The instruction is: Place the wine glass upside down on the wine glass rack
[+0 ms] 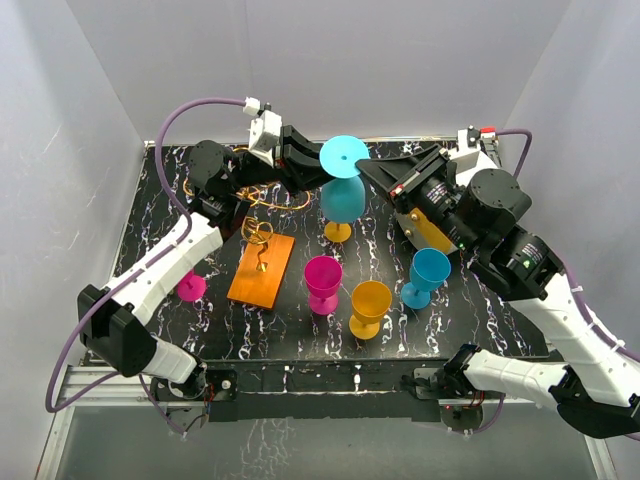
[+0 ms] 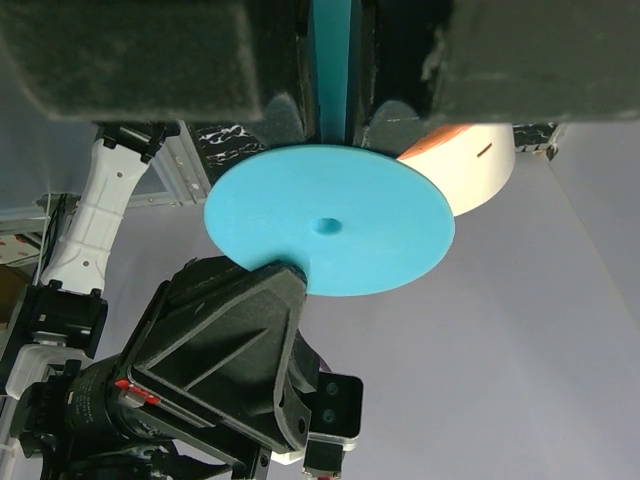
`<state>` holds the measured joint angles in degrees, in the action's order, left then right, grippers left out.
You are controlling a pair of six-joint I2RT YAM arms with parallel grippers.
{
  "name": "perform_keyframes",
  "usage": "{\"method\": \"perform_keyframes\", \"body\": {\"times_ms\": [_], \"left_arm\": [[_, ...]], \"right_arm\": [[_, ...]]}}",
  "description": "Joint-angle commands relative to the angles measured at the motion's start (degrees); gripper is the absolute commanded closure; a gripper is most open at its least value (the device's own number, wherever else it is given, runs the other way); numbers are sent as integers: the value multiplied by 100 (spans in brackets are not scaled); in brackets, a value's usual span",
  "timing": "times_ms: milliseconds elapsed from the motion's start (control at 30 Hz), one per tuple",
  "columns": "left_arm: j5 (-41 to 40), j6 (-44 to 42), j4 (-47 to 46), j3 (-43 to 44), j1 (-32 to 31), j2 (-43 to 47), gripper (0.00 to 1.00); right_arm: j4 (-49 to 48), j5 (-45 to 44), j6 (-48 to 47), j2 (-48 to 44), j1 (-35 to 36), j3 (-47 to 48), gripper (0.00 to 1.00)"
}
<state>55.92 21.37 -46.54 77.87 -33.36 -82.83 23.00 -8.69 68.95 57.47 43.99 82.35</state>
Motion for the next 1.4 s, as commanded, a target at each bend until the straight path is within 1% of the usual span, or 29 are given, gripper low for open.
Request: {"method": "perform_keyframes", "body": {"times_ms": [0, 33, 100, 167, 200, 267, 367, 467, 567, 667, 767, 833, 900, 967, 1067, 1167, 1200, 1300, 1367], "left_arm": [[-46, 130, 74, -99, -56, 410, 86], [-190, 164, 136, -163, -58, 490, 78], [-553, 212, 289, -331, -56, 754, 57], [-994, 387, 463, -541, -57, 1026, 44], [-1211, 549, 600, -632, -56, 1153, 40], [-1630, 939, 962, -748, -64, 1390, 37], [-2136, 1888, 1551, -695, -65, 1591, 36], [-2440, 2909, 2415, -276, -65, 1513, 35], [-2571, 3611, 3168, 167, -60, 1342, 36], [-2614, 4006, 3035, 218, -64, 1324, 36], [-2820, 3996, 3449, 420, -64, 1251, 37], [-2795, 3992, 3426, 461, -61, 1209, 38], [-2695, 4047, 3336, 453, -58, 1163, 42], [-2675, 4058, 3474, 525, -62, 1096, 52], [-2589, 4083, 3498, 579, -65, 1051, 62], [-2548, 4146, 3482, 593, -60, 1058, 76], [-2539, 4146, 3497, 610, -63, 1051, 84], [-2492, 4168, 3482, 616, -59, 1044, 100], [-2475, 4217, 3469, 624, -58, 1038, 100]], "right_arm": [[-410, -169, -28, -74, 1, -36, 100], [-429, -206, -37, -82, 4, -49, 100], [-469, -330, -40, -128, 5, -81, 100], [-534, -428, -75, -185, 1, -104, 100], [-544, -487, -101, -203, 1, -105, 100], [-562, -586, -168, -241, 4, -117, 100], [-671, -631, -304, -289, 4, -187, 100], [-889, -533, -460, -303, 1, -272, 100], [-1042, -383, -565, -307, 2, -323, 100], [-1057, -282, -638, -298, 6, -341, 100], [-1071, -133, -708, -301, -2, -373, 100], [-1079, -27, -778, -281, -2, -375, 100], [-1079, 57, -822, -251, 7, -375, 100], [-1087, 124, -857, -220, 3, -364, 100], [-1085, 235, -907, -155, 3, -351, 100], [-1044, 236, -917, -124, 9, -363, 100], [-1044, 217, -923, -123, 3, -367, 100], [-1036, 177, -923, -114, 6, -388, 100], [-1035, 143, -926, -113, 4, -399, 100]]}}
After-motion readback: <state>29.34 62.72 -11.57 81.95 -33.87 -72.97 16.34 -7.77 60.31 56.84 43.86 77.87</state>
